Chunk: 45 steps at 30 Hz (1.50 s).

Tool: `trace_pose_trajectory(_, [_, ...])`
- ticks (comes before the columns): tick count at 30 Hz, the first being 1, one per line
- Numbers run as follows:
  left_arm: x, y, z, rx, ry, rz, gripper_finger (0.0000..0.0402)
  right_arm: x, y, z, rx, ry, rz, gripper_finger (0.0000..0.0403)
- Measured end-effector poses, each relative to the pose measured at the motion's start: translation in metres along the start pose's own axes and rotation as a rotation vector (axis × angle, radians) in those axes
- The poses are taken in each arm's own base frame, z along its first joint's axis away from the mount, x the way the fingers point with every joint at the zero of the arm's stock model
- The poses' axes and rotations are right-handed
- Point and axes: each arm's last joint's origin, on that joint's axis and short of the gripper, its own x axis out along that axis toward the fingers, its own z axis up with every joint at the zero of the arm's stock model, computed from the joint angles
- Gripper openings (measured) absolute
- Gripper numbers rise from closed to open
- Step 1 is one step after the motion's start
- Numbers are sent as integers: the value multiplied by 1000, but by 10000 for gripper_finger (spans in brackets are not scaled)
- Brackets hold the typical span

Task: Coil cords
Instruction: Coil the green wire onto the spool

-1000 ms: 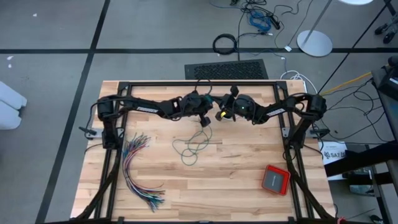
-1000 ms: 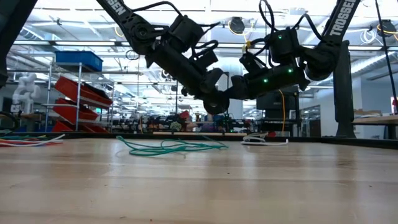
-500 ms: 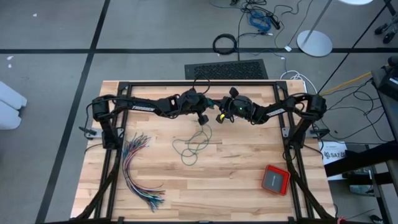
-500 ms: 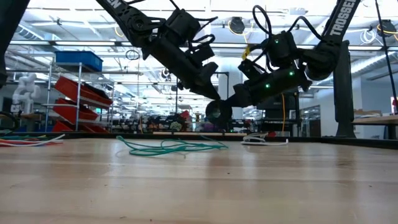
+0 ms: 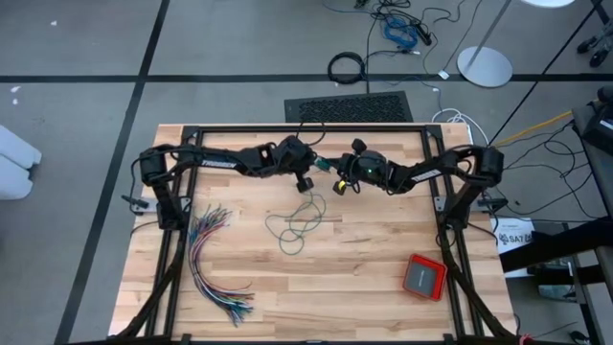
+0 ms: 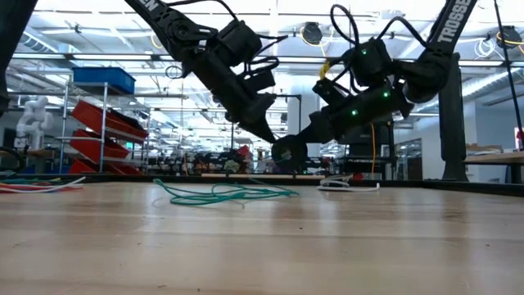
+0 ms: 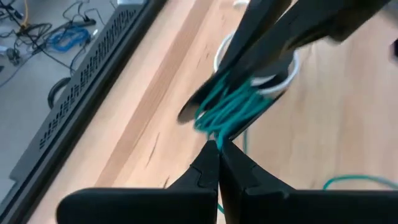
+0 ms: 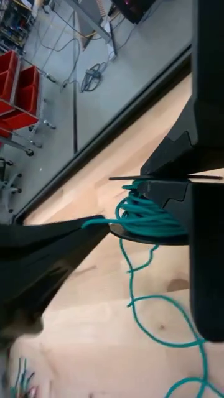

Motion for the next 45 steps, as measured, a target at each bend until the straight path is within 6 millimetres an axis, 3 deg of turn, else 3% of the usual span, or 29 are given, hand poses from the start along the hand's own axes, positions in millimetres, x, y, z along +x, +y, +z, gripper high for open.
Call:
trace_pose_trajectory(9, [1,10,-5,84,48,9,0,-12,0,16,-27,-26,15,0])
trace_pose_trajectory(21, [2,21,-2,170,-16,-43,0,-16,0,24,-21,-77,88,0])
trace_pose_trajectory(33, [3,46,-5,76,-76,-226,96,-23,-2,39,-6,-184,74,0])
trace_pose_trajectory(45, [7,48,-22,34,-152,-274,105,-43,-6,66,-9,-315,41,0])
